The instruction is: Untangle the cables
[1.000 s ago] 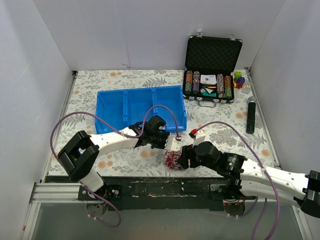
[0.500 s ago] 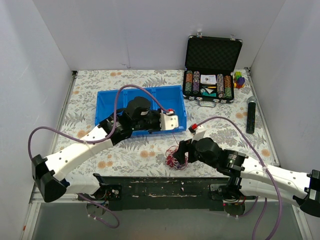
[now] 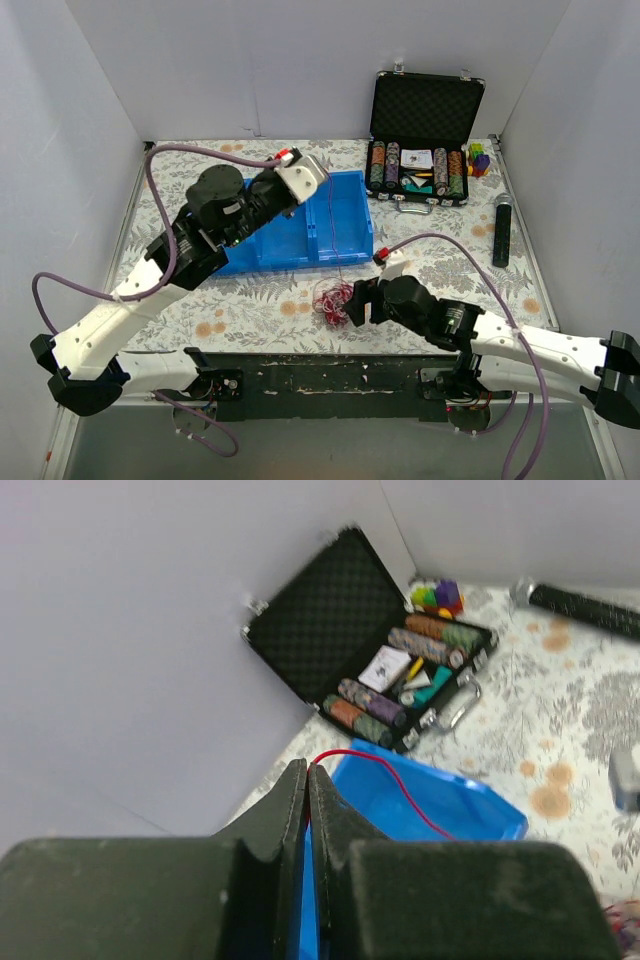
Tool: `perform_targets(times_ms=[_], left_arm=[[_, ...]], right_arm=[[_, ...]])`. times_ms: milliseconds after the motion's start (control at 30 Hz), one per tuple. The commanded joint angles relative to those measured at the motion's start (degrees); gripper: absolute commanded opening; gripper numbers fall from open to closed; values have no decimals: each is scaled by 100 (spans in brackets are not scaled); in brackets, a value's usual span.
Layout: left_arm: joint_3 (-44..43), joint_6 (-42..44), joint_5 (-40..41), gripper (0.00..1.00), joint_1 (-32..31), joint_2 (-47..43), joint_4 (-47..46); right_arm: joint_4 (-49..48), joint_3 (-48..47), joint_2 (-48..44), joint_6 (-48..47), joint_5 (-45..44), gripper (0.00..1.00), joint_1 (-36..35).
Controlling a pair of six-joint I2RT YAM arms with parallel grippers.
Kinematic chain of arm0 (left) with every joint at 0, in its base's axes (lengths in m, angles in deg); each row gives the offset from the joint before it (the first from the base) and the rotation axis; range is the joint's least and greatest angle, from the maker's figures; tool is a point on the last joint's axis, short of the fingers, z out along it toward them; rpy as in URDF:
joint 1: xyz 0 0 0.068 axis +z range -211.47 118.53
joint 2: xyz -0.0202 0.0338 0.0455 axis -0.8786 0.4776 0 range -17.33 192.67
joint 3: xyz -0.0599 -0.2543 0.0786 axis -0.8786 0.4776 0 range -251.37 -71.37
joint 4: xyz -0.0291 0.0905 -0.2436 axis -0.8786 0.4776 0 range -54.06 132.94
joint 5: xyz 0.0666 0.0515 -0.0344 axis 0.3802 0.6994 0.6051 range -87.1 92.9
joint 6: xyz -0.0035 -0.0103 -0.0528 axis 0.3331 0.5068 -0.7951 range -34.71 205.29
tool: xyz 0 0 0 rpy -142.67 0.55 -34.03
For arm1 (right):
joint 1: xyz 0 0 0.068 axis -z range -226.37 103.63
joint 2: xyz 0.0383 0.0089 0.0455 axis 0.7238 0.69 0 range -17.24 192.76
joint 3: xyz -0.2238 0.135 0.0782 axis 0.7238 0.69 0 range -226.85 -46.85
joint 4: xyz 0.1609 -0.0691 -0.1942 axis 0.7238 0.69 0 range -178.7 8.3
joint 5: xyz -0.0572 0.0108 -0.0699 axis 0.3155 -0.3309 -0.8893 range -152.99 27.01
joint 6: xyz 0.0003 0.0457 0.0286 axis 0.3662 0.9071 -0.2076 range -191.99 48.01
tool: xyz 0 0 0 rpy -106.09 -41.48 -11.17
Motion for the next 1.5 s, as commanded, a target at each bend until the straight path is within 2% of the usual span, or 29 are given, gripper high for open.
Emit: perform_targets(times_ms=[0, 267, 467, 567, 900, 1067, 1300, 1400, 1467], left_arm=[[-729, -207, 217, 0, 25, -4, -174], [-984, -356, -188, 0, 25, -127, 231], [-1266, -330, -311, 0, 25, -92, 512], [-1266, -321, -627, 0, 25, -153, 653], [-1512, -295, -891, 0, 25, -92, 1066], [-1529, -295, -865, 0, 25, -135, 1128], [-1801, 20, -777, 0, 25, -153, 1110], [-1890, 276, -419, 0, 25, -215, 594], [-1881, 460, 91, 0, 25, -276, -3]], right_arm=[[-887, 267, 454, 263, -196, 84, -5], [-1408, 180, 1299, 448, -302, 80, -5], [-1907, 223, 773, -78, 13, 81, -5], [-2250, 302, 649, -272, 172, 82, -5], [-2479, -137, 1799, -492, 23, 76, -5], [-2848, -242, 2283, -510, -117, 62, -13], [-3008, -348, 2705, -431, 14, 26, -5], [-2867, -147, 2592, -326, 14, 17, -5], [-2770, 64, 2443, -220, 14, 15, -5]])
